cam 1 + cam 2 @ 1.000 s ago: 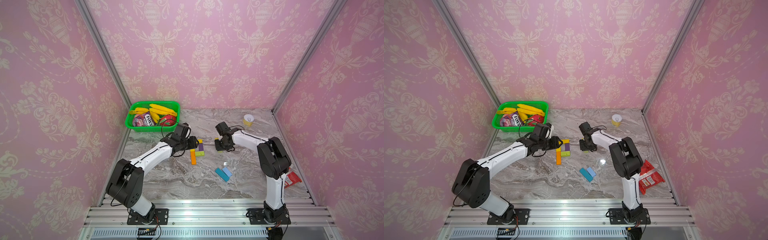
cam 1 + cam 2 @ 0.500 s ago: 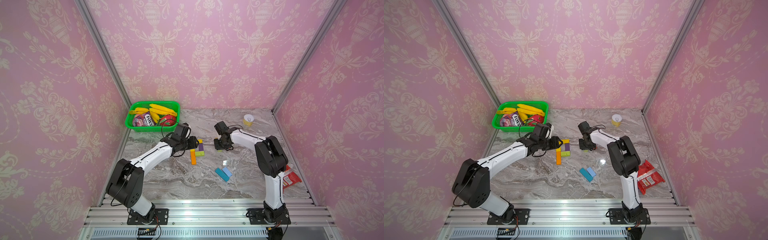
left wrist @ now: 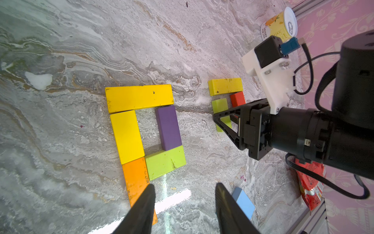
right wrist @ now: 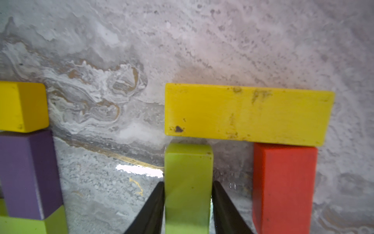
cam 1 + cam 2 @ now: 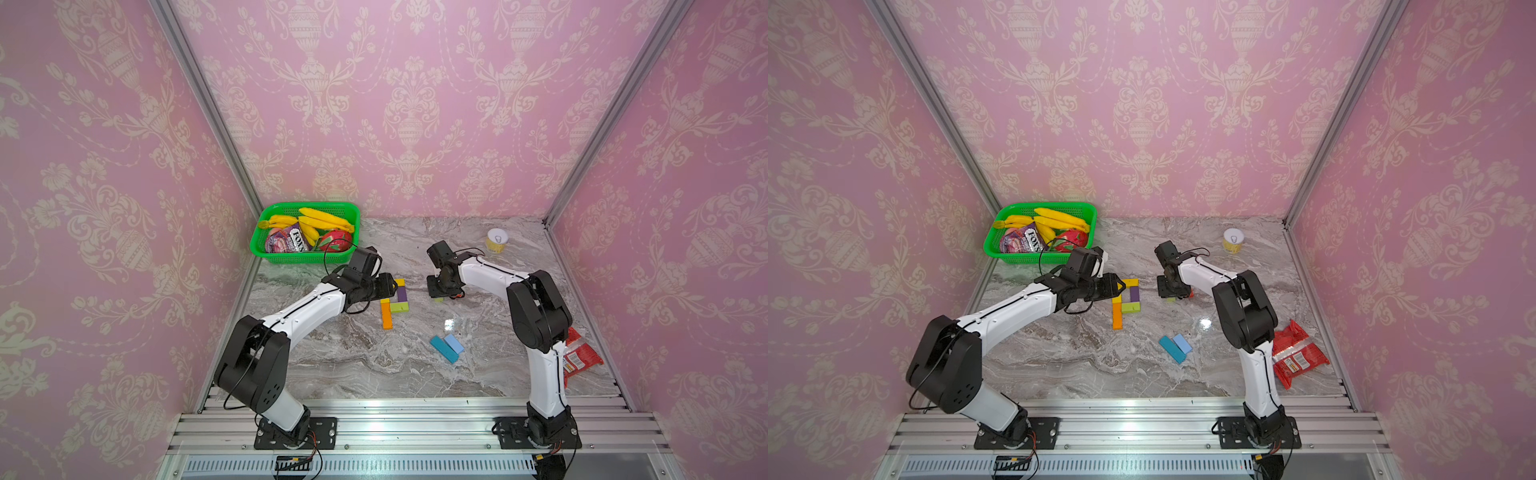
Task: Assemble the letter p with building blocks
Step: Assemble the building block at the center of the board.
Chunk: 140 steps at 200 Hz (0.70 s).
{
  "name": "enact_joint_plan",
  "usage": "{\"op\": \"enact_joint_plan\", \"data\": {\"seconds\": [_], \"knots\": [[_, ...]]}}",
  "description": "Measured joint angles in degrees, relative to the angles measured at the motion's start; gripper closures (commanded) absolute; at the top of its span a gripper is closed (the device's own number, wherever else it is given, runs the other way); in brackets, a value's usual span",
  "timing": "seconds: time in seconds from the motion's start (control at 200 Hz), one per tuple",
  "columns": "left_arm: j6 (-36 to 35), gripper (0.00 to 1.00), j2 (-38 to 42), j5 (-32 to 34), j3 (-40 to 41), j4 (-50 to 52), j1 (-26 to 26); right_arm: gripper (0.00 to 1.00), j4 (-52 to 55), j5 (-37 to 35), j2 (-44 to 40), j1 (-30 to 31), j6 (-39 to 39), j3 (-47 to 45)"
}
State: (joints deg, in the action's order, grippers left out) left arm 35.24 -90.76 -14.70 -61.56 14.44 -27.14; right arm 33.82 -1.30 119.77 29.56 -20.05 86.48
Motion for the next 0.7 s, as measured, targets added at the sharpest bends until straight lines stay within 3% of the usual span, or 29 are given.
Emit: {"op": "enact_joint_plan", "data": {"seconds": [0.12,0.29,0.57,0.7], "knots": [[0.0,0.49,-0.11,0.0,0.0,0.0,0.04,0.4,-0.26,-0.04,0.0,0.02,-0.48,0.02],[0.0,0.49,-0.11,-0.02,0.0,-0.02,0.04,0.38,-1.05,-0.04,-0.66,0.11,-1.01,-0.72],[0.02,0.5,-0.11,-0.24,0.0,-0.09,0.02,0.4,-1.79,0.31,-8.09,0.11,-1.38,-4.61],[0.02,0.52,-0.22,-0.79,-0.04,-0.2,-0.52,0.48,-2.95,0.59,-14.6,0.11,-1.64,-7.74]]}}
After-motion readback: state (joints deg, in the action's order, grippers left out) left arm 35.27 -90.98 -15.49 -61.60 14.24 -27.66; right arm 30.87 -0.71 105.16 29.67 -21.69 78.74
